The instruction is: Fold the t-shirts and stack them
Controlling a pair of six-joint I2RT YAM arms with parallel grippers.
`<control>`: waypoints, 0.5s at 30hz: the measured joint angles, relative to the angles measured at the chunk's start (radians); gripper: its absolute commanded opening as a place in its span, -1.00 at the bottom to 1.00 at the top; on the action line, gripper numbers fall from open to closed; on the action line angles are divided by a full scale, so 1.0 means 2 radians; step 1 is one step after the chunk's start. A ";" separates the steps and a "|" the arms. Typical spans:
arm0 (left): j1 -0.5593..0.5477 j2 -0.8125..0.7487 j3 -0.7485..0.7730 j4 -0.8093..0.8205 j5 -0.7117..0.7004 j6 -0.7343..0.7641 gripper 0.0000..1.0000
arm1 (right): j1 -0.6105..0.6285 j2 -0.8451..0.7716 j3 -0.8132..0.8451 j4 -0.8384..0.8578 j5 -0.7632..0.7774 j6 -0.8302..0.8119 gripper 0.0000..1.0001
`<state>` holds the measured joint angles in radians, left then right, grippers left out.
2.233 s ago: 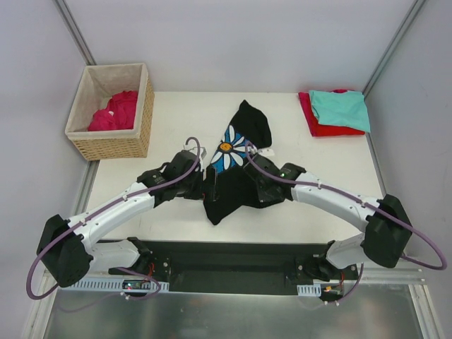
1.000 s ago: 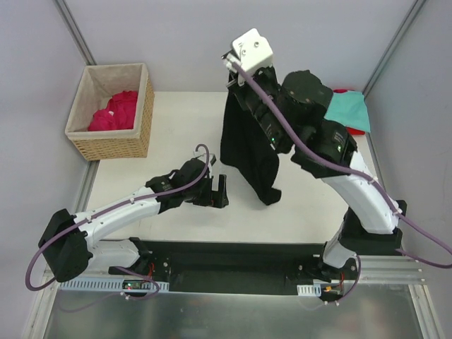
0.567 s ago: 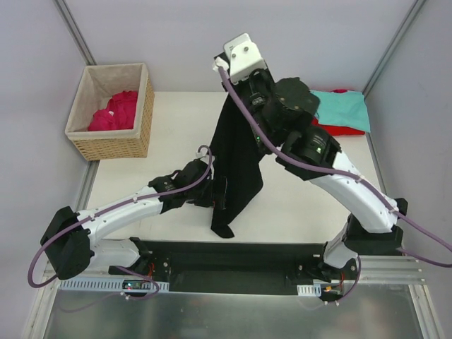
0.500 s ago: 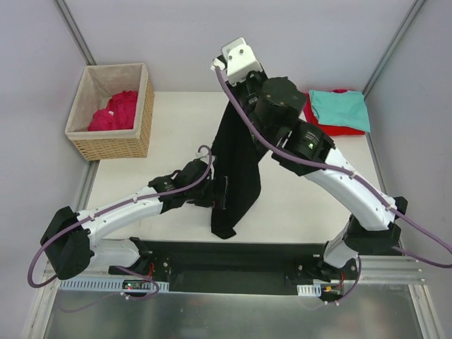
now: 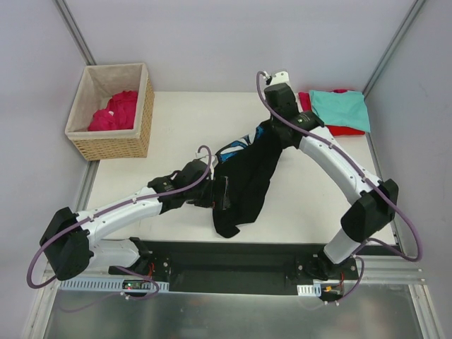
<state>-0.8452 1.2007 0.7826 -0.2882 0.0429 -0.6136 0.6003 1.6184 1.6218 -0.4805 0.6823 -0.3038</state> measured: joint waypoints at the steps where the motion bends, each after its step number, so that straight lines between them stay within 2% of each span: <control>1: 0.000 0.001 0.000 0.000 0.000 0.000 0.98 | -0.005 0.007 0.001 -0.001 -0.005 0.006 -0.99; 6: 0.000 0.010 0.000 0.000 0.000 0.000 0.98 | -0.010 0.056 0.044 -0.009 -0.032 0.027 -0.99; 7: 0.000 0.012 0.002 0.000 0.000 0.000 0.98 | -0.009 0.061 0.047 -0.009 -0.036 0.031 -0.90; 8: -0.002 0.016 0.004 0.000 0.000 0.000 0.98 | -0.008 0.062 0.047 -0.010 -0.040 0.034 -0.59; 9: -0.004 0.019 0.007 -0.001 -0.001 0.000 0.98 | -0.008 0.063 0.047 -0.011 -0.047 0.039 0.01; 10: -0.007 0.023 0.013 -0.001 -0.002 0.001 0.98 | -0.008 0.063 0.046 -0.012 -0.052 0.045 0.19; 12: -0.017 0.041 0.035 -0.003 -0.005 0.007 0.98 | -0.010 0.063 0.046 -0.013 -0.062 0.058 0.47; 15: -0.023 0.088 0.087 -0.006 -0.021 0.027 0.98 | -0.017 0.060 0.030 -0.012 -0.076 0.074 0.54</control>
<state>-0.8917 1.3769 0.9569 -0.3000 0.0017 -0.5602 0.5667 1.7378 1.6821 -0.5041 0.5301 -0.1562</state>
